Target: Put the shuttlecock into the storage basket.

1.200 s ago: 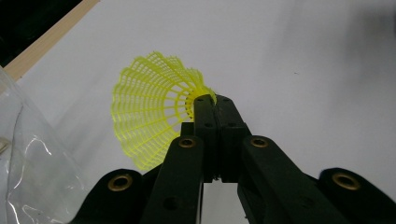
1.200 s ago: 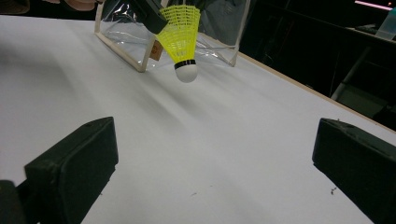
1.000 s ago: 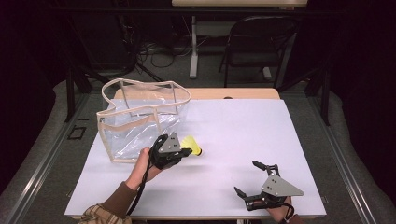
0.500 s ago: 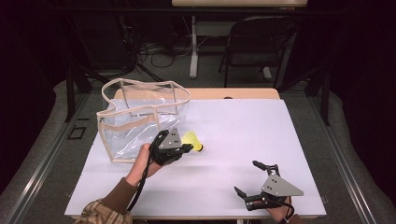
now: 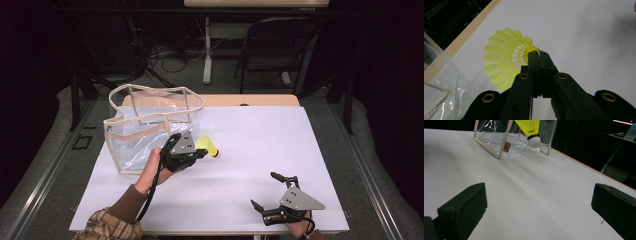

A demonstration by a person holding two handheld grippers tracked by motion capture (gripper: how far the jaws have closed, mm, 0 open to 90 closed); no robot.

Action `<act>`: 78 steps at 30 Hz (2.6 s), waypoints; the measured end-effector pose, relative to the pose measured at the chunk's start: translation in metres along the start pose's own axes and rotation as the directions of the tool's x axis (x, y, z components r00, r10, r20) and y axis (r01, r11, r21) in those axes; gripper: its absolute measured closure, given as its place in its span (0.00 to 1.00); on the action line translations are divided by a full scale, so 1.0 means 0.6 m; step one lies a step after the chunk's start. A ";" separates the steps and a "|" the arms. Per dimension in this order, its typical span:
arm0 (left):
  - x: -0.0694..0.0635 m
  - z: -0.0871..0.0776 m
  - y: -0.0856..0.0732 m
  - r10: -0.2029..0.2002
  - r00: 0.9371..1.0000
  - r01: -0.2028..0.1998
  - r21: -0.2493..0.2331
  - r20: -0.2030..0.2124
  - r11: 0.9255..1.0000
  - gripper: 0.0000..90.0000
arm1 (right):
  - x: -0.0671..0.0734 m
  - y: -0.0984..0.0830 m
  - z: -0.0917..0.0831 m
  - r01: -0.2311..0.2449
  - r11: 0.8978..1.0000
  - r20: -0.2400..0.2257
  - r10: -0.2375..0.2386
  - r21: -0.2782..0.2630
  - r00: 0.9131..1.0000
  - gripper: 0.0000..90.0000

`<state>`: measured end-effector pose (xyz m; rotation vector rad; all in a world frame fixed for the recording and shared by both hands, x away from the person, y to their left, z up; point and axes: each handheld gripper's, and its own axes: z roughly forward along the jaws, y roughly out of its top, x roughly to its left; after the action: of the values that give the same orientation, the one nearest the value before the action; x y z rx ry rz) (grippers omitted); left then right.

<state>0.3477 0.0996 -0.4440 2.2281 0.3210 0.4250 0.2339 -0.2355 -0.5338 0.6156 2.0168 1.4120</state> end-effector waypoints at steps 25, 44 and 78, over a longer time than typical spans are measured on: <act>0.023 -0.015 0.048 0.029 1.000 -0.029 -0.006 -0.008 1.000 1.00 | 0.000 0.000 -0.001 -0.006 1.000 0.001 0.006 -0.003 1.000 0.00; 0.037 -0.024 0.095 0.059 0.998 -0.060 -0.032 -0.019 0.998 1.00 | 0.000 0.000 -0.001 -0.010 1.000 0.003 0.010 -0.003 1.000 0.00; 0.069 -0.051 0.122 0.059 0.996 -0.063 -0.062 -0.068 0.996 1.00 | 0.000 -0.001 -0.001 -0.005 1.000 0.006 0.005 0.002 1.000 0.00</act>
<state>0.3794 0.0897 -0.3609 2.1690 0.2709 0.5349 0.2337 -0.2361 -0.5341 0.6254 2.0135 1.4095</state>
